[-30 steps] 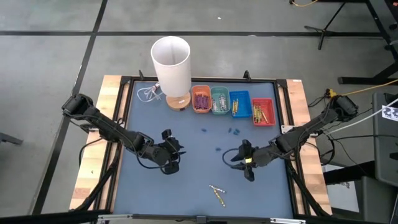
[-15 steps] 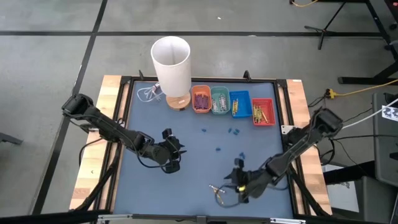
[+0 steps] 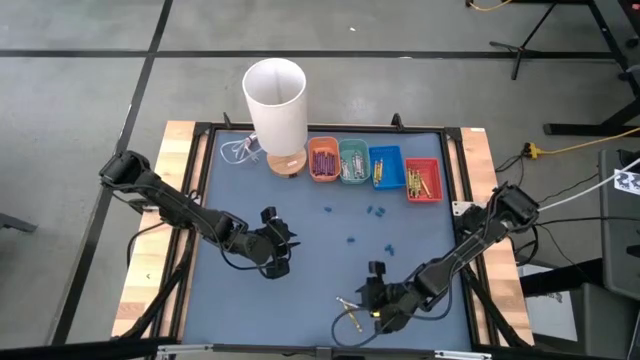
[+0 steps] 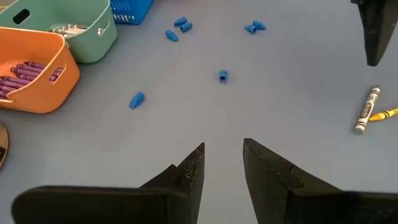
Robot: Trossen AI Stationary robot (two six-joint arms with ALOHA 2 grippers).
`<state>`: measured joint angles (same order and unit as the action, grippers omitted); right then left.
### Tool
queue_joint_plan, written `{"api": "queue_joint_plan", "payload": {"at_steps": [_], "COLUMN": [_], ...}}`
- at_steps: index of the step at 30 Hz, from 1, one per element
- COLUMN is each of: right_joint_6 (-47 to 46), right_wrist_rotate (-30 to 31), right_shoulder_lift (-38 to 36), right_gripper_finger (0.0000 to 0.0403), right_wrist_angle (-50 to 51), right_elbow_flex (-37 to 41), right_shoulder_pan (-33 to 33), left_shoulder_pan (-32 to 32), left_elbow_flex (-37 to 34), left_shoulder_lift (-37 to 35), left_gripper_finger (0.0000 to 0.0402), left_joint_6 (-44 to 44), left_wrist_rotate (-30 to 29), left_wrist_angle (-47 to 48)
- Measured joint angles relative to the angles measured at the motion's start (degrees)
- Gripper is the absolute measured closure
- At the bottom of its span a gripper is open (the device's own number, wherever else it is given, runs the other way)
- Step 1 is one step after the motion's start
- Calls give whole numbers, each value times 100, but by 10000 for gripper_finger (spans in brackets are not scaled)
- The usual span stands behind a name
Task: Sort crayons
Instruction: Put the gray crayon into the green bin
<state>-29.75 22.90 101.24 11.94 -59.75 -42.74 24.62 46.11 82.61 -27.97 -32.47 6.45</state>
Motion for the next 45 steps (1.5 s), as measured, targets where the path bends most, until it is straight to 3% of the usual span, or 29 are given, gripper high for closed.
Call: {"api": "queue_joint_plan", "payload": {"at_steps": [5,13,18,45], "right_joint_6": [-323,-721,-752,-1489], "right_wrist_rotate": [-26,-342,-43,-143], "right_shoulder_lift": [7,608,622,1039], "right_gripper_finger": [245,245,245,245], "right_wrist_angle": [11,-654,-767,-1038], "right_elbow_flex": [0,3,2,4], "right_shoulder_pan": [0,0,-4,-169], "left_shoulder_pan": [0,1,0,2], "left_elbow_flex": [0,0,0,0], "left_shoulder_lift": [0,0,0,0], "left_gripper_finger": [307,307,307,307], "left_joint_6": [2,2,2,2], "left_wrist_rotate": [-2,-2,-2,-4], "left_wrist_angle": [-4,-12,-12,-8]}}
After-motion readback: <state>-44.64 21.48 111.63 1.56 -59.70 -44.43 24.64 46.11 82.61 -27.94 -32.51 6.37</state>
